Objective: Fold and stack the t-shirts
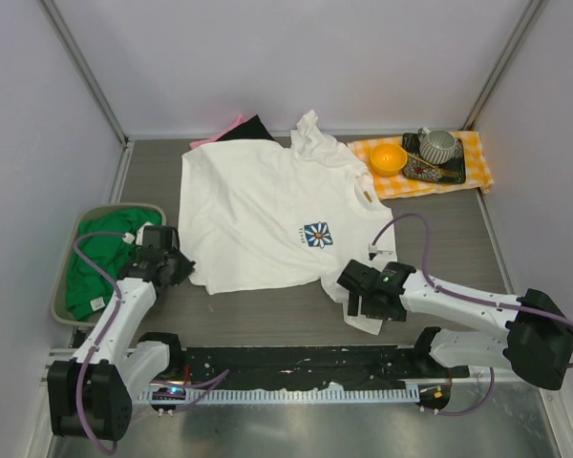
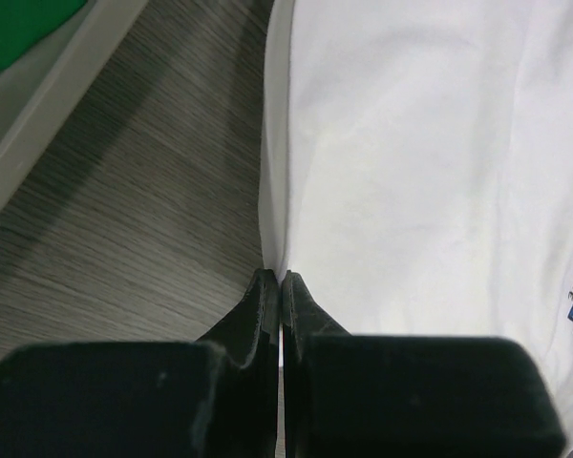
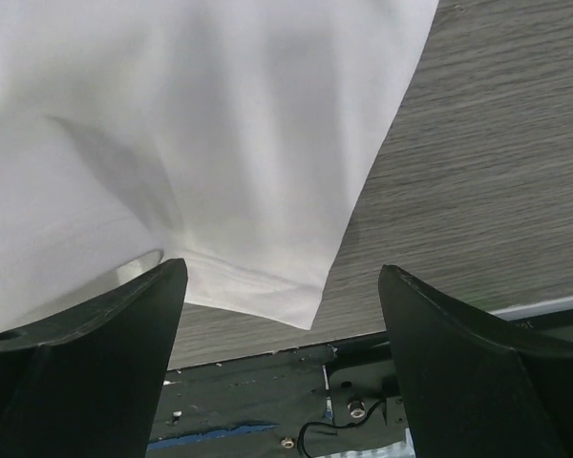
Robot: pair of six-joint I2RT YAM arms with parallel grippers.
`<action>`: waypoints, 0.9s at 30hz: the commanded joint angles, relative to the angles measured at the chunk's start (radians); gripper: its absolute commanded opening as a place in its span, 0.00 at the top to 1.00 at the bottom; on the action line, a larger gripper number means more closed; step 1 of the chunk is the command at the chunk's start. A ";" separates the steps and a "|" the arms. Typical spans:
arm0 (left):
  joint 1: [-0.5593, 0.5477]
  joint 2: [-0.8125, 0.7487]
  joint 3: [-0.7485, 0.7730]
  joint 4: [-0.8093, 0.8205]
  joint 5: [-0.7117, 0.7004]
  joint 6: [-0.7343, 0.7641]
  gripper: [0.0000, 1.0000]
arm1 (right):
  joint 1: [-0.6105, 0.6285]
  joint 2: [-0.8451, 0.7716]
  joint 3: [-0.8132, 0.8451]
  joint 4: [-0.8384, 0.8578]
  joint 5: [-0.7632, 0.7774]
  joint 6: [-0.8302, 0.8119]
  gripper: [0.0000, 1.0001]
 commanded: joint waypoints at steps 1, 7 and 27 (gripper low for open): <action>0.001 -0.042 0.016 0.027 0.037 0.027 1.00 | 0.027 0.006 0.031 -0.057 0.021 0.070 0.13; 0.001 -0.033 0.005 0.046 0.066 0.028 1.00 | 0.056 0.003 -0.023 -0.034 -0.005 0.161 0.21; 0.001 -0.010 0.015 0.034 0.071 0.039 1.00 | 0.089 -0.061 -0.161 0.096 -0.060 0.254 0.51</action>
